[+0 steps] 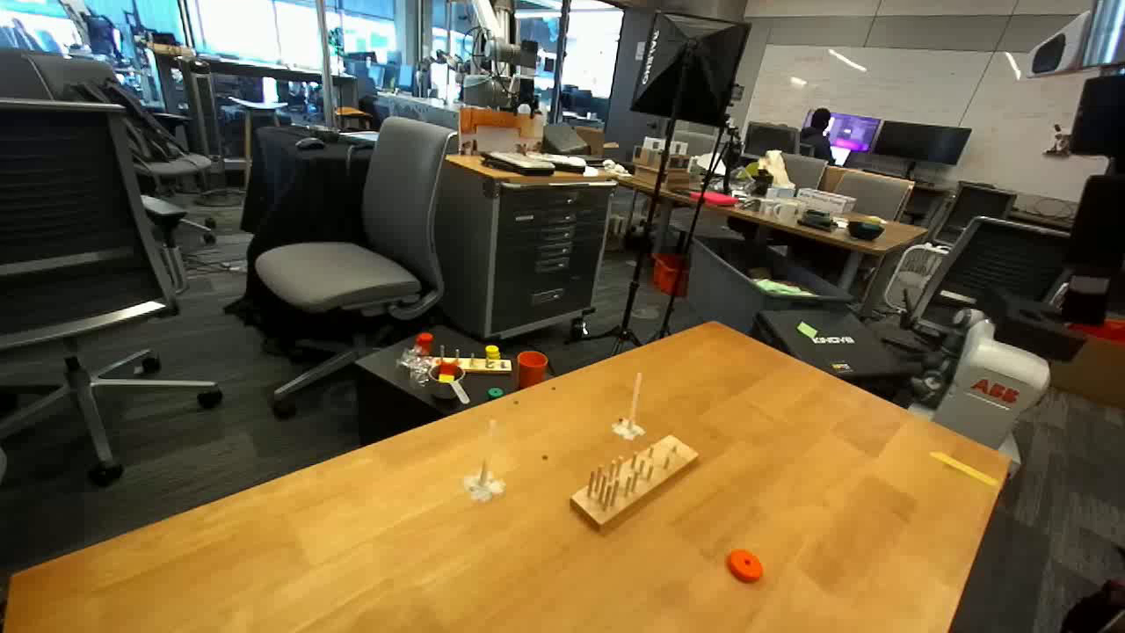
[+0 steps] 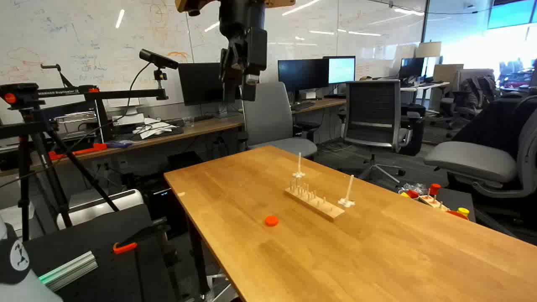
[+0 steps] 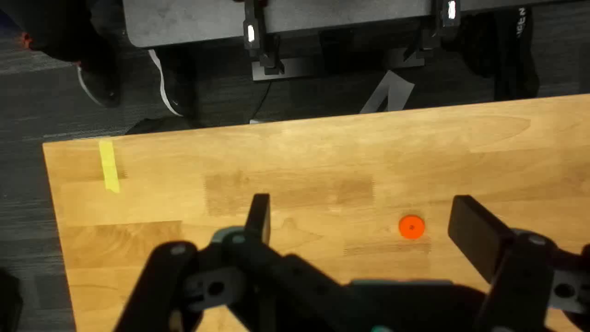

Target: Pick the orange ring and put it on the object on the table

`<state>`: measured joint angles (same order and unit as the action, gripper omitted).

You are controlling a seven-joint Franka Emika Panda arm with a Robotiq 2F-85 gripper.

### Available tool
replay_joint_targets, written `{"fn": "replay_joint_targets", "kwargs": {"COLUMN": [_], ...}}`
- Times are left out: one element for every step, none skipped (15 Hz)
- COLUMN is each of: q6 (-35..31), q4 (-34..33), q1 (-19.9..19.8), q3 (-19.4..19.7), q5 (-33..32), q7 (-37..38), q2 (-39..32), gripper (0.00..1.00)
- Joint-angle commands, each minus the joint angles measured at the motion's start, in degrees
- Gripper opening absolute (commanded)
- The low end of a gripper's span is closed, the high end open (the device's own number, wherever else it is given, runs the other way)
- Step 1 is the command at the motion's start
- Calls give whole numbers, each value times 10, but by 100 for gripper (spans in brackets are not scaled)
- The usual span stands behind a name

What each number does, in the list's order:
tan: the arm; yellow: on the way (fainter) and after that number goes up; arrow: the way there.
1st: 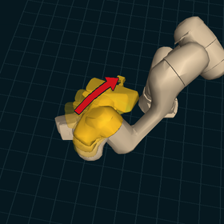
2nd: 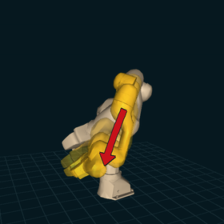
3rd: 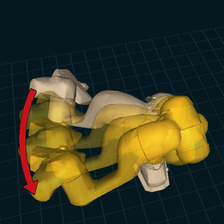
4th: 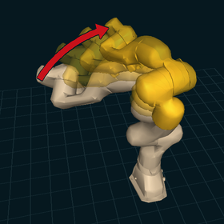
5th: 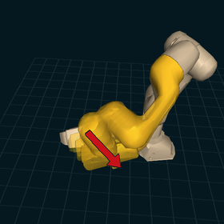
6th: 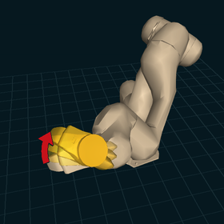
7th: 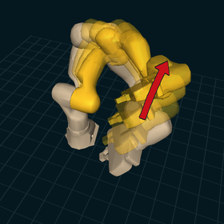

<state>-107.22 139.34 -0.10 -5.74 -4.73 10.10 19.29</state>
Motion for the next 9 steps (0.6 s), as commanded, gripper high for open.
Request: {"fn": "replay_joint_targets", "kwargs": {"q6": [0,0,0,0,0,0,0,-20,-52], "q4": [-2,-3,-3,-4,-4,-4,-4,-4,-7], "q1": [6,6,6,6,6,6,6,3,1], "q3": [5,5,5,5,5,5,5,2,-2], "q5": [-1,-1,-1,-1,-1,-1,-1,-10,-15], "q7": [1,1,1,1,1,1,1,15,31], "q2": [0,0,0,0,0,0,0,-1,-13], "gripper": [100,100,100,100,100,100,100,100,100]}}
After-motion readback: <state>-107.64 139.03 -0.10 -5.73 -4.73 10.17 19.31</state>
